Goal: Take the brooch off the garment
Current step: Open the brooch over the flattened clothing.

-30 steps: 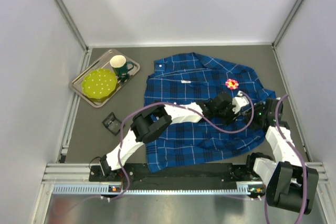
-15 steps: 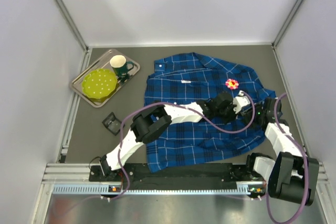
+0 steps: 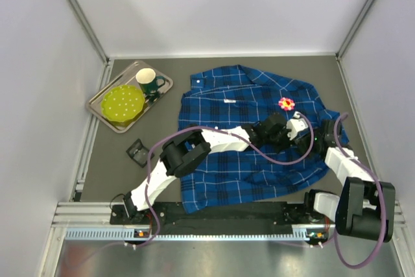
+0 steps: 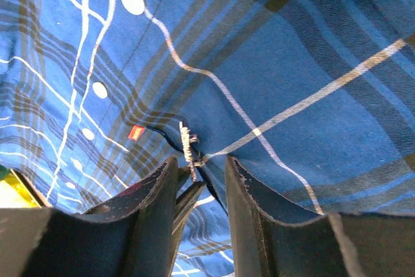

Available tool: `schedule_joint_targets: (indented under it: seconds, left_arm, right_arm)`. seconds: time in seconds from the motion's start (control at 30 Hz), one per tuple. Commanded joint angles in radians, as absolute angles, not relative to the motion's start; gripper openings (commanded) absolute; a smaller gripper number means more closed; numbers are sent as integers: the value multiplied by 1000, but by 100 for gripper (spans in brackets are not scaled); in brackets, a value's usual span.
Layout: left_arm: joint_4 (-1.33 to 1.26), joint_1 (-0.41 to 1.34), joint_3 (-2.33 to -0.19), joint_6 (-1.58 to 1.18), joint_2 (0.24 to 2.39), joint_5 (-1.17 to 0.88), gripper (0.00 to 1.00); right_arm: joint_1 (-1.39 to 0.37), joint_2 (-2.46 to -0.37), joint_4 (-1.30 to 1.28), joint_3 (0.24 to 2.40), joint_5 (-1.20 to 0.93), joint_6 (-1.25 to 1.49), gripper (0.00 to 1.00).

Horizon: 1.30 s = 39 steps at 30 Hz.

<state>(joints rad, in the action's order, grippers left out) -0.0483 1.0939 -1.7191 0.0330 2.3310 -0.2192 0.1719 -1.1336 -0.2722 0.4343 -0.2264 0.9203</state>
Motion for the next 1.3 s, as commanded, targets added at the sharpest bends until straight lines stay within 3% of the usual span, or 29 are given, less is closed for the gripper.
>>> schedule_joint_targets:
  seconds: [0.0, 0.87, 1.27]
  left_arm:
    - [-34, 1092, -1710, 40, 2289, -233, 0]
    - [-15, 1092, -1732, 28, 2289, -270, 0]
    - [-3, 1092, -1755, 34, 2306, -284, 0]
  right_arm:
    - [138, -1138, -247, 489, -199, 946, 35]
    - [95, -1229, -192, 509, -152, 1008, 32]
    - [87, -1253, -187, 526, -161, 1011, 22]
